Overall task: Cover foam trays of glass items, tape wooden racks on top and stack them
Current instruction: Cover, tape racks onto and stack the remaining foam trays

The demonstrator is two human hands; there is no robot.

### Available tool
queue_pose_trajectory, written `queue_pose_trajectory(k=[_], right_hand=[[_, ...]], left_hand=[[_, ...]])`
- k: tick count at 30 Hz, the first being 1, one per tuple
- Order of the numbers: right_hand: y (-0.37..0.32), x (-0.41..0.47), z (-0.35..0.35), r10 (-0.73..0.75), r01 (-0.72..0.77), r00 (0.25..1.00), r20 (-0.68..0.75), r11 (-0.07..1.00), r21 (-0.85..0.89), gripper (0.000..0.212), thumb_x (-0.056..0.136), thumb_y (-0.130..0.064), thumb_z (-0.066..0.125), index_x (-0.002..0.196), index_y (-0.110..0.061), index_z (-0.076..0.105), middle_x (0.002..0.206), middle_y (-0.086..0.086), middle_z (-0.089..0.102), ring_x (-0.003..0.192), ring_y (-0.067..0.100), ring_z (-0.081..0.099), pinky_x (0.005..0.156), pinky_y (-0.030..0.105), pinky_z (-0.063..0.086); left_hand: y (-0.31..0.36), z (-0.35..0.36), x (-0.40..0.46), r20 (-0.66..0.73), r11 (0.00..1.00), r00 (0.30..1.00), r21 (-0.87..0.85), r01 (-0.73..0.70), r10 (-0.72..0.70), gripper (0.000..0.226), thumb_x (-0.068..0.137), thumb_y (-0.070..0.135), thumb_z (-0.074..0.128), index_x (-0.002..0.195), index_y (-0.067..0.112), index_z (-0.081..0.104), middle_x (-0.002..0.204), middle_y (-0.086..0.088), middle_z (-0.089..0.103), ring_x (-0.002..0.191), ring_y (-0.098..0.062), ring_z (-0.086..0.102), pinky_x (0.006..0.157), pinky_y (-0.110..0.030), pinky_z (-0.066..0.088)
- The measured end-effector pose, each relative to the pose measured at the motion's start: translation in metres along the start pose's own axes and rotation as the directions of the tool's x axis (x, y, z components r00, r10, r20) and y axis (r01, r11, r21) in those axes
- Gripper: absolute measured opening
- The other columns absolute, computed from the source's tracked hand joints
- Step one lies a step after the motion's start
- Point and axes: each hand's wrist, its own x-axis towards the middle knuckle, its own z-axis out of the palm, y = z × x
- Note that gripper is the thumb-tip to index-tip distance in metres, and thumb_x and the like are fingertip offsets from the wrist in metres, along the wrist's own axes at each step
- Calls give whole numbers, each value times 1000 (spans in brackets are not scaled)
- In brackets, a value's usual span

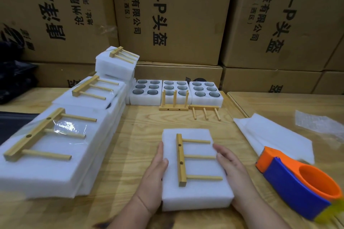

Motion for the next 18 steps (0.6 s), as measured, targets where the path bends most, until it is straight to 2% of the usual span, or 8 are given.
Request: queue_pose_trajectory(k=[4,6,8,9,12,14,16,18], right_hand=[[-2,-1,0,-11,11,1000,-10,999,-40,22,96,-16,63,113,-26,74,111,8,77,96,24,75,64,31,60],[-2,-3,1,-16,16,1000,-1,999,-47,22,94,-18,65,112,-27,74,112,7,77,96,23,75,64,30,60],[-2,-4,1,-13,13,1000,8,999,-42,22,92,-20,66,111,-29,75,113,5,76,97,22,75,65,30,60],[-2,-5,1,-11,11,1000,13,999,-41,22,92,-20,66,110,-30,75,113,4,76,98,23,75,65,31,60],[-2,-6,0,-7,8,1000,19,999,-52,21,95,-18,64,107,-32,76,112,3,76,99,24,74,68,34,60],[-2,-7,0,-4,5,1000,24,998,-61,22,96,-17,63,110,-30,75,111,3,77,97,24,75,68,36,60],[-2,-8,0,0,2,1000,28,998,-65,23,96,-16,62,114,-26,72,108,4,77,92,22,75,65,34,60],[1,-12,-1,-5,7,1000,30,997,-75,24,97,-13,61,116,-23,70,107,5,78,90,21,75,64,30,59]], left_hand=[[-1,-3,-3,-6,999,1000,29,28,-28,52,105,7,40,154,18,33,154,14,36,108,25,50,83,-1,44],[-2,-4,-3,-20,999,1000,46,14,-13,52,104,12,43,154,22,33,156,15,34,125,14,46,100,-9,41],[-2,-3,-5,-32,998,999,56,-2,4,54,103,18,46,155,24,32,159,16,30,141,1,36,119,-24,29],[-2,-2,-6,-34,998,999,60,-13,16,56,101,22,48,155,25,31,160,17,29,144,1,31,121,-27,25],[1,-1,-8,-31,999,999,46,-5,6,68,92,37,55,155,28,31,159,19,29,145,2,29,120,-26,24],[1,-2,-10,-17,999,1000,54,-1,2,71,93,44,64,155,32,31,159,20,29,146,0,30,124,-35,23],[1,-5,-12,0,996,1000,92,-6,6,75,88,49,60,154,35,30,158,22,29,147,1,28,125,-39,22],[-1,-10,-15,22,993,1000,120,-15,13,76,85,49,57,155,35,30,157,25,30,146,3,28,126,-37,21]])
